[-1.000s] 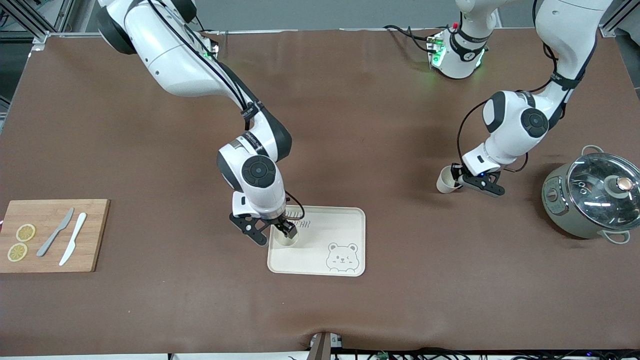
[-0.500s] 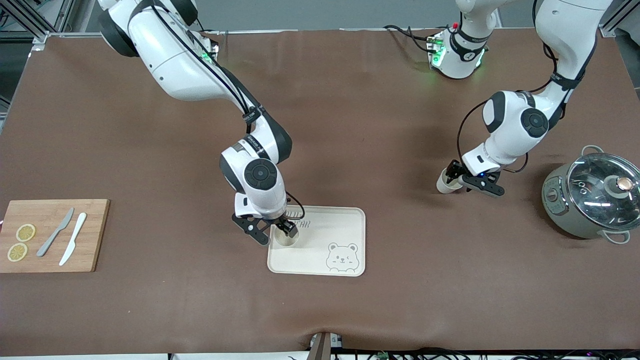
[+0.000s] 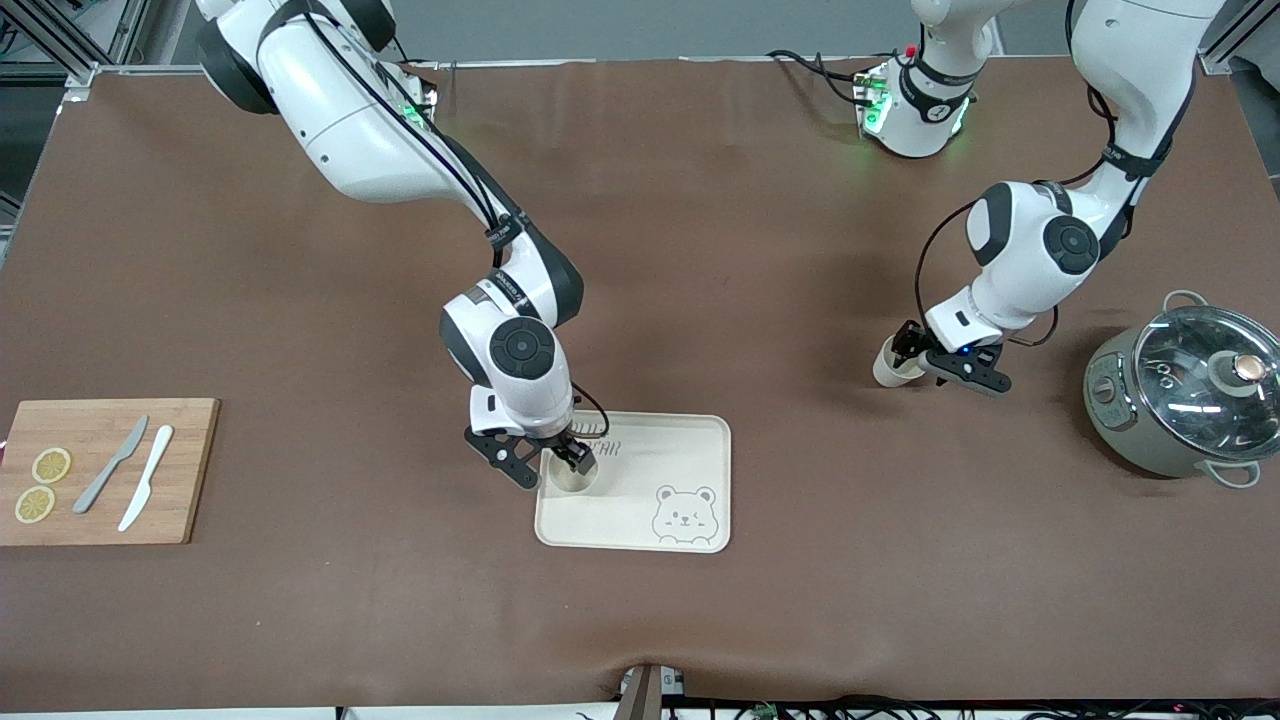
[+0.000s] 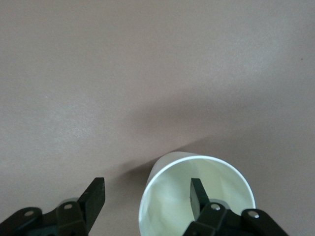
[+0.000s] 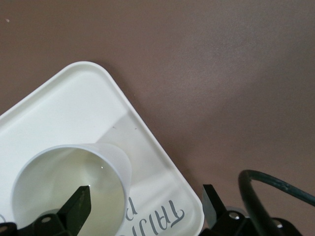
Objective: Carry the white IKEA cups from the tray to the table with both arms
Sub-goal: 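Set the cup down and open the left gripper while the right gripper grasps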
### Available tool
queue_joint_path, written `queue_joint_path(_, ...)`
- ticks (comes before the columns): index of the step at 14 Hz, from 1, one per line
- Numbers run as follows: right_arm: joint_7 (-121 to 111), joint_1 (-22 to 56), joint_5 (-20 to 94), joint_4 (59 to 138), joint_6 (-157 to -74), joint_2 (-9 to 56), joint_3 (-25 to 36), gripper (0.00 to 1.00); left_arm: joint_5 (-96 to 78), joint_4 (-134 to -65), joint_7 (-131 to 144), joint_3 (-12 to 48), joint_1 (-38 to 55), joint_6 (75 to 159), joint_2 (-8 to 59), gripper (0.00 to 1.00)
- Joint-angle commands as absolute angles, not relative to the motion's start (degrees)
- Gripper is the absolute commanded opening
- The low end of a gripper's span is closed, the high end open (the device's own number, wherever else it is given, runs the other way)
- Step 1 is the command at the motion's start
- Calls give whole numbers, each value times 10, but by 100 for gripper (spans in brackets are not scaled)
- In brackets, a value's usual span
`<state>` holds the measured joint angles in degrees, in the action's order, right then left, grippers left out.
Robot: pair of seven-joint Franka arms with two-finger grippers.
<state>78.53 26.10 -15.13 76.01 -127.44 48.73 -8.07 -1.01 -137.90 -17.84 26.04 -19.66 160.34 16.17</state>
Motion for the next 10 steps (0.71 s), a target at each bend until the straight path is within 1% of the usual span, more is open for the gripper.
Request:
queue_joint_path(1,797,259,-171,761,-1280,490,-83,97,-21,-1385,-190,269,-206,1583,128,78)
queue_joint_path(3,797,259,-171,761,-1280,490,-83,70,-21,-1384,-189,269,-206,1567,114,78)
queue_joint_path(5,797,260,-171,760,-1280,490,-83,48,-21,-1384,-188,269,-206,1555,101,78)
queue_joint_path(7,797,261,-171,760,-1280,490,-83,32,-21,-1384,-187,269,-206,1534,89,78)
queue_joint_path(9,797,261,-172,760,-1280,490,-83,21,-25,-1382,-186,269,-206,1502,63,78)
queue_joint_path(10,797,261,-172,760,-1280,490,-83,12,-39,-1378,-186,269,-206,1484,48,78)
